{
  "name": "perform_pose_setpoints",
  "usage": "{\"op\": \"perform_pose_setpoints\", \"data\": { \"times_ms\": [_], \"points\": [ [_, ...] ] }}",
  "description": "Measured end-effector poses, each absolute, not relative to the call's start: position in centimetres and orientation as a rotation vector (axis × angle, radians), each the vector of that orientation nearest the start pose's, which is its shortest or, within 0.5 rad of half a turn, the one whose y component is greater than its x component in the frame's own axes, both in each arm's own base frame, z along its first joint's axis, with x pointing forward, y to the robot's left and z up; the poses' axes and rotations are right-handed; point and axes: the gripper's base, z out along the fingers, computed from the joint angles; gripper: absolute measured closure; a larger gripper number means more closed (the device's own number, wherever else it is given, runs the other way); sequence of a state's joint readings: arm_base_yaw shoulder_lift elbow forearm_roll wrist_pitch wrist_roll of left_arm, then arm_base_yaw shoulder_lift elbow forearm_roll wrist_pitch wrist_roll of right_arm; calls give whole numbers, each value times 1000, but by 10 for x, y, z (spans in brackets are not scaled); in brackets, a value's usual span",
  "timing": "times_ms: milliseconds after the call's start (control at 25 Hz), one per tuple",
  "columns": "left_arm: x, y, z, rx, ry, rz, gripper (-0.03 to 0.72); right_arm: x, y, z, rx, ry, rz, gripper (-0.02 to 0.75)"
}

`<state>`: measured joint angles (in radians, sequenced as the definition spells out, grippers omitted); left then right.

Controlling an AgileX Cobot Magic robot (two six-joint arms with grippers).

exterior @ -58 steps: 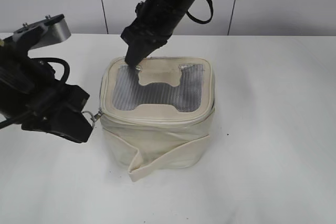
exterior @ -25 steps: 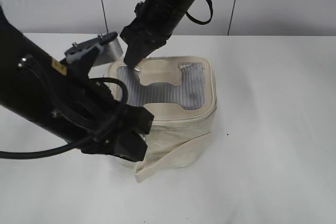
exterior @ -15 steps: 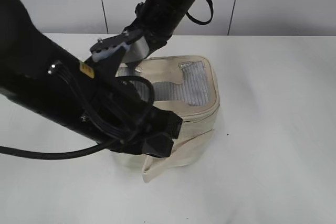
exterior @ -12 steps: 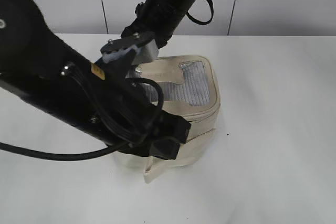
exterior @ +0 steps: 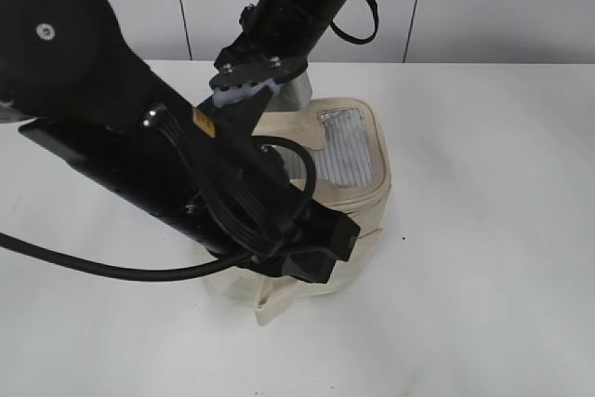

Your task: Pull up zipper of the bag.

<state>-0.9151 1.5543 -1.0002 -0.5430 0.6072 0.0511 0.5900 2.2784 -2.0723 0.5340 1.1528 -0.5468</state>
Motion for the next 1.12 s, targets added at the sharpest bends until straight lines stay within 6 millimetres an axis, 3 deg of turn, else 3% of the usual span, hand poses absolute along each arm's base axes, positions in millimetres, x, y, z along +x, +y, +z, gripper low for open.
{"op": "perform_pose_setpoints", "data": {
  "times_ms": [240,360,600,720,920,1120],
  "points": [
    [169,-265,239,818,2653,-820,686,386,309,229,-1315,2434,745,699],
    [168,-265,239,830,2665,-822,643,386,309,229,-1312,2435,745,698],
    [157,-262,255,861,2628,-872,381,391,310,233,-1239,2407,750,582],
    [161,-251,272,851,2548,-856,327,393,311,239,-1182,2409,771,486],
    [175,-220,299,750,2456,-820,312,393,310,247,-1121,2454,769,341],
    [200,-182,312,565,2450,-759,312,397,300,263,-1111,2496,675,294]
  ]
}}
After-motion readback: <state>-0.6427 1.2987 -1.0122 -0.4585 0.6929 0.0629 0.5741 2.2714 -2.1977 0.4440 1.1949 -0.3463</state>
